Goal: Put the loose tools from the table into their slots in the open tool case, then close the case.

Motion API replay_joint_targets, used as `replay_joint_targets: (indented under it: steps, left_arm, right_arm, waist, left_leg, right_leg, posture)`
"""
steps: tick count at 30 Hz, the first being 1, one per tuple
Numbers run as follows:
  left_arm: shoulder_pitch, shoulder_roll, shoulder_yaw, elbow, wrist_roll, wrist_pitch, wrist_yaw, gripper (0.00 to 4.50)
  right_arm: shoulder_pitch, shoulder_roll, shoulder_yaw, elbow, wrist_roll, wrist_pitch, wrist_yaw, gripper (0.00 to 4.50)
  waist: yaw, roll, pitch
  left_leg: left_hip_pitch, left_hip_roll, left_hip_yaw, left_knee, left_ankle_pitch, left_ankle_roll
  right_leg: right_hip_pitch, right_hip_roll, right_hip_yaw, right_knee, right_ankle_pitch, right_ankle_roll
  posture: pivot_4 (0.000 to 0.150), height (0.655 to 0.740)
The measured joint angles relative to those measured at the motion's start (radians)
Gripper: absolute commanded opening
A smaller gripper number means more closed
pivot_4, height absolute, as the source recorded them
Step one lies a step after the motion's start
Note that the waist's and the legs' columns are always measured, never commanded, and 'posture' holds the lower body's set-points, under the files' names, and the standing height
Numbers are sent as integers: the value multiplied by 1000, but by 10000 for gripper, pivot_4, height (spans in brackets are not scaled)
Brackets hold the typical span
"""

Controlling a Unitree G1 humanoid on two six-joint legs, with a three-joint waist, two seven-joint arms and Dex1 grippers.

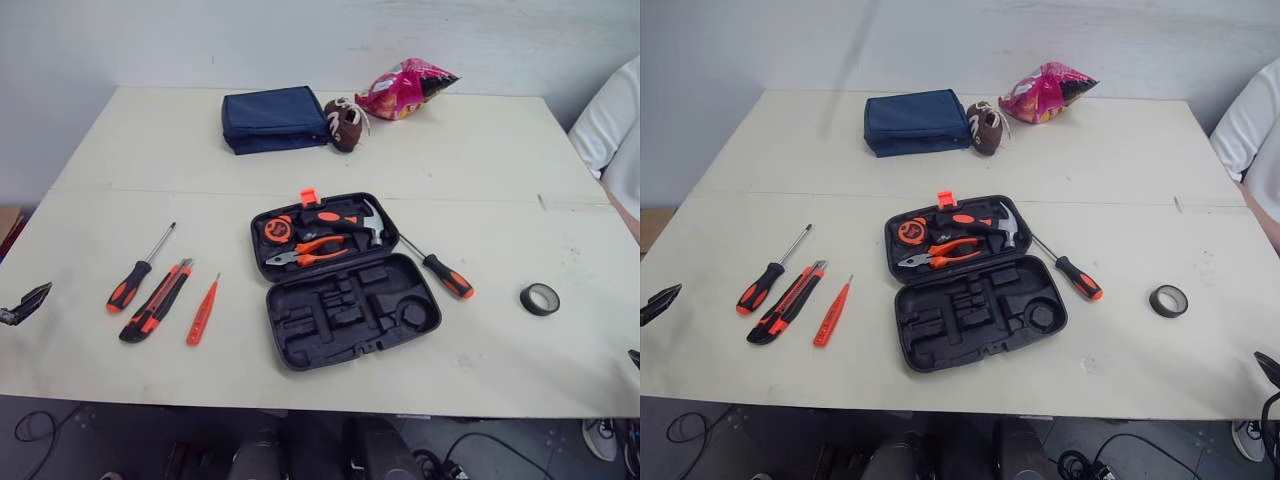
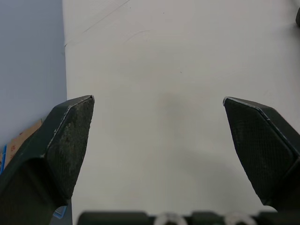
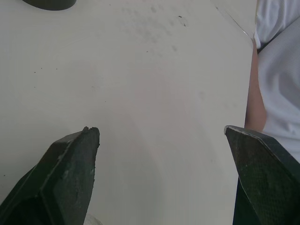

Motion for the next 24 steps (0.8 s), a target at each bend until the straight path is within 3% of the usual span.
replay_joint_targets:
  steps: [3,8,12,16,19,24]
  left_arm:
    - [25,-8,8,-64,-48,75,-59,44716]
    - [138,-89,3,-444,-196,306,-195,44716]
    - [211,-156,-17,-767,-238,442,-147,44716]
    - [228,-225,-125,-1030,-237,565,-65,44716]
    - [208,-240,-173,-1102,-219,647,-3,35991]
    - [114,-279,-403,-1201,-139,783,68,12329]
  right_arm:
    - [-5,27,4,-90,33,79,16,45000]
    - [-57,115,107,-503,128,345,83,45000]
    - [-130,117,182,-715,136,508,82,45000]
    - [-217,131,270,-794,123,604,94,45000]
    - [-310,153,335,-779,78,641,91,36207]
    - [-507,211,465,-761,-19,699,72,9735]
  waist:
    - [-5,-1,0]
    - [-14,1,0]
    - [1,1,0]
    - [21,1,0]
    - [26,1,0]
    - [26,2,0]
  left_leg:
    - [0,1,0,0,0,0]
    - [0,1,-3,1,0,0]
    - [-2,1,-3,4,0,0]
    - [-2,1,-5,6,-1,1]
    - [-2,0,-5,8,-1,1]
    - [-3,1,-5,10,-2,2]
  right_leg:
    - [0,0,0,0,0,0]
    - [1,0,0,2,0,0]
    - [0,0,0,2,0,0]
    - [2,0,-1,1,0,0]
    - [3,0,-1,1,0,0]
    - [3,1,-2,1,0,1]
  posture:
    - [1500,7400]
    - [1500,7400]
    - [1500,7400]
    - [1500,7400]
    - [1500,7400]
    - [1500,7400]
